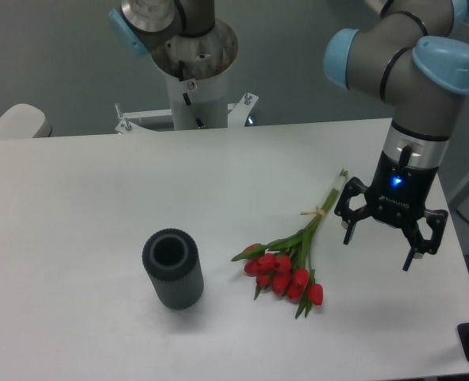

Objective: Pick up the flowers from the table
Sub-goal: 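Move the open gripper over the stems of the red tulip bunch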

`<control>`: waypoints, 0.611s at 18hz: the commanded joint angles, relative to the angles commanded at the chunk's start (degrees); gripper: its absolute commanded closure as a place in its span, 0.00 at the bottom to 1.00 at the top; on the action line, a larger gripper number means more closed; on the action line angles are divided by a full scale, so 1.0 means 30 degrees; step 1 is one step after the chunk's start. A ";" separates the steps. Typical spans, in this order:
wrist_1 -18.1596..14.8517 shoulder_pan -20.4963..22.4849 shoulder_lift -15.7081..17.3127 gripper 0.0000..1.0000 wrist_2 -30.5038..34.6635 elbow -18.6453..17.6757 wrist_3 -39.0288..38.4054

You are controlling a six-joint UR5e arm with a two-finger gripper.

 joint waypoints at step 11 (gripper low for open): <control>0.0117 -0.1786 0.0410 0.00 0.4595 -0.0936 -0.0234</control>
